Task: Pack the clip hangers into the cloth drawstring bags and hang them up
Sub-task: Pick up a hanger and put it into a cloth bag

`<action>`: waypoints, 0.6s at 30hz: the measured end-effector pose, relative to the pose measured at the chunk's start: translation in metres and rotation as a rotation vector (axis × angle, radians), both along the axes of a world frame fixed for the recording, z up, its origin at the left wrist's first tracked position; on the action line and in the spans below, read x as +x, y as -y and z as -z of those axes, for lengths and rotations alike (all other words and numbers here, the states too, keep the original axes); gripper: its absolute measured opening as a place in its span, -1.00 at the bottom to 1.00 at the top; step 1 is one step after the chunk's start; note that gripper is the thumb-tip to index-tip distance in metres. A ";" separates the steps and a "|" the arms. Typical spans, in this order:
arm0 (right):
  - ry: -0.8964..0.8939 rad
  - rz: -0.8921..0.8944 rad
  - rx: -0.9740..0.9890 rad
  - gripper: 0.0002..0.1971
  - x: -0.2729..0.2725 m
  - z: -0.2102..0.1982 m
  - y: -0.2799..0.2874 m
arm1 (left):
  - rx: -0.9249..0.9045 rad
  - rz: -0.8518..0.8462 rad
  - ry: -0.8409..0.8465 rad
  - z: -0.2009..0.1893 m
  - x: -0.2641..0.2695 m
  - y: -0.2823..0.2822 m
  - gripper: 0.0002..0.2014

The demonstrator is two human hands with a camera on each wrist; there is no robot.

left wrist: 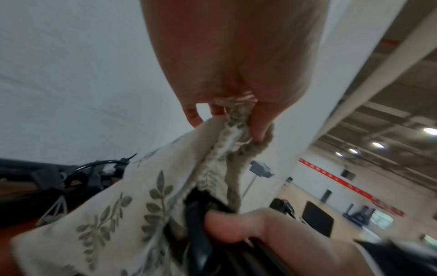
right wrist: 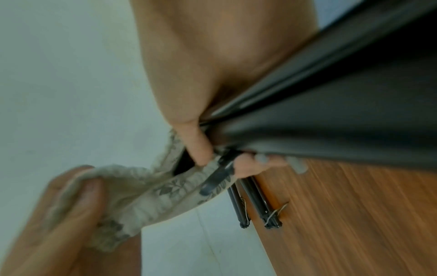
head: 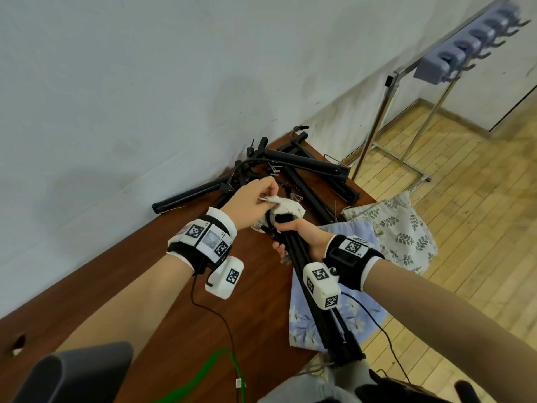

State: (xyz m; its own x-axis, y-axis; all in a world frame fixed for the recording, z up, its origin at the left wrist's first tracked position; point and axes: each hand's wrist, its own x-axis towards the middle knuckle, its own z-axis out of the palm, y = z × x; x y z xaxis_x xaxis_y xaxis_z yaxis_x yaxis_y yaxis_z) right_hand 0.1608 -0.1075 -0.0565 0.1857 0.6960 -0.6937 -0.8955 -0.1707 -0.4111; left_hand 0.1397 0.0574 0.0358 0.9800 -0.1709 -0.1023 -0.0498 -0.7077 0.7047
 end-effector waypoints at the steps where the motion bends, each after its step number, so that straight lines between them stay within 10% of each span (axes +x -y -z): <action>1: -0.009 -0.024 -0.035 -0.72 -0.001 0.003 0.000 | 0.002 0.041 0.005 -0.002 -0.003 0.004 -0.92; 5: -0.018 0.007 0.014 -0.71 -0.008 0.009 0.000 | 0.136 0.162 0.069 -0.002 -0.008 0.018 -0.84; 9: -0.023 0.156 0.195 -0.70 -0.005 -0.002 -0.001 | 0.275 -0.102 0.144 0.013 -0.015 0.006 -0.75; 18: 0.009 0.340 0.247 -0.59 0.005 -0.013 -0.002 | 0.080 -0.312 0.298 0.041 -0.056 0.000 -0.66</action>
State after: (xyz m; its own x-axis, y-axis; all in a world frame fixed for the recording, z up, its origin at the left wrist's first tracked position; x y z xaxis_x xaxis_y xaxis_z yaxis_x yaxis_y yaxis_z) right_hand 0.1663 -0.1056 -0.0438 0.4386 0.7391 -0.5112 -0.8802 0.2386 -0.4103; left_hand 0.0838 0.0574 -0.0047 0.9722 0.1347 0.1914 -0.0178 -0.7727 0.6345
